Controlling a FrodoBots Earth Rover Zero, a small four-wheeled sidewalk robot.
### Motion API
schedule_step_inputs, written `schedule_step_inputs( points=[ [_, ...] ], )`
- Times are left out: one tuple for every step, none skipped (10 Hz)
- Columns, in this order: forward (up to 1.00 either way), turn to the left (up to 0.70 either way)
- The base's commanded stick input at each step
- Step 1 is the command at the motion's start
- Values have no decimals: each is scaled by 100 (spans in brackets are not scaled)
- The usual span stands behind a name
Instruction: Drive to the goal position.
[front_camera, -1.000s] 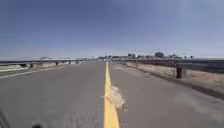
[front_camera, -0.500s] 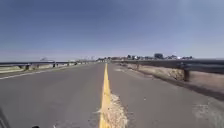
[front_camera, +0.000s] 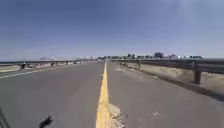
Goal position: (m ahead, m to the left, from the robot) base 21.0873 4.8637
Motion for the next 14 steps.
schedule_step_inputs(
  points=[
    [85, 0],
    [85, 0],
    [85, 0],
    [85, 0],
    [85, 0],
    [85, 0],
    [85, 0],
    [85, 0],
    [85, 0],
    [85, 0],
    [85, 0],
    [85, 0],
    [85, 0],
    [85, 0]
  ],
)
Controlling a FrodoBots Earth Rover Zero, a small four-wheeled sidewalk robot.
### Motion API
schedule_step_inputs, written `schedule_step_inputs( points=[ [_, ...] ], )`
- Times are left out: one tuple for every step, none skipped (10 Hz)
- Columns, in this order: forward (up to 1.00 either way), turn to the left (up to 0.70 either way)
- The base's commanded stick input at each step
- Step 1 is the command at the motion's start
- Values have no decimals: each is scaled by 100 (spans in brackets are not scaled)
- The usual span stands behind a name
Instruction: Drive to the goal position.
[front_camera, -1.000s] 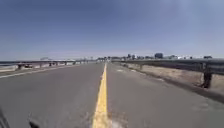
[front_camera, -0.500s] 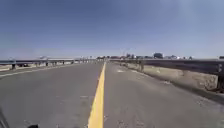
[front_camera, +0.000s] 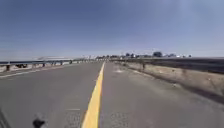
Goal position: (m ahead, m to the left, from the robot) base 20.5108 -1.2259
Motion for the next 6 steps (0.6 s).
schedule_step_inputs(
  points=[
    [85, 0],
    [85, 0],
    [85, 0],
    [85, 0],
    [85, 0],
    [85, 0]
  ],
)
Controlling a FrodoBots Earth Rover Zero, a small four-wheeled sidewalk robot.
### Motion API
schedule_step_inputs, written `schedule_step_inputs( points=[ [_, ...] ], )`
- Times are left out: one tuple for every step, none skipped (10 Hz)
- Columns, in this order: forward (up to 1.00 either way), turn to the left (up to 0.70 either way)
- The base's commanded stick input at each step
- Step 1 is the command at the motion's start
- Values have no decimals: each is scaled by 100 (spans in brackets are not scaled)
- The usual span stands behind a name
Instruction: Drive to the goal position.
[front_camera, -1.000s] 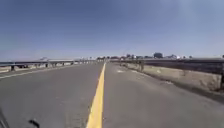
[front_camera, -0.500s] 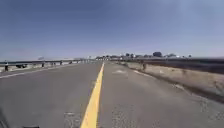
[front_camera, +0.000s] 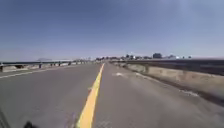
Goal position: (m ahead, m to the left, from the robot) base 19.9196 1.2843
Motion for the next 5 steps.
schedule_step_inputs(
  points=[
    [85, 0],
    [85, 0],
    [85, 0],
    [85, 0],
    [85, 0]
  ],
)
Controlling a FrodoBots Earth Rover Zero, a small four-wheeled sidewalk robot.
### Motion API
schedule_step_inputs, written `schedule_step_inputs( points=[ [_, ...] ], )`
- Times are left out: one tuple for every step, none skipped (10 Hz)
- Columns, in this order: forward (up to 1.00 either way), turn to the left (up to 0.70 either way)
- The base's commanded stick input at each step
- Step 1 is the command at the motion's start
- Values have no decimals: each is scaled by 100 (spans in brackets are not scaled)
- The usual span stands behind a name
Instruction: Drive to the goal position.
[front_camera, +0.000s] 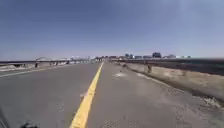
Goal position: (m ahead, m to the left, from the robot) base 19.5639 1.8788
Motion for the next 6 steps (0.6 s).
schedule_step_inputs(
  points=[
    [85, 0],
    [85, 0],
    [85, 0],
    [85, 0],
    [85, 0],
    [85, 0]
  ],
)
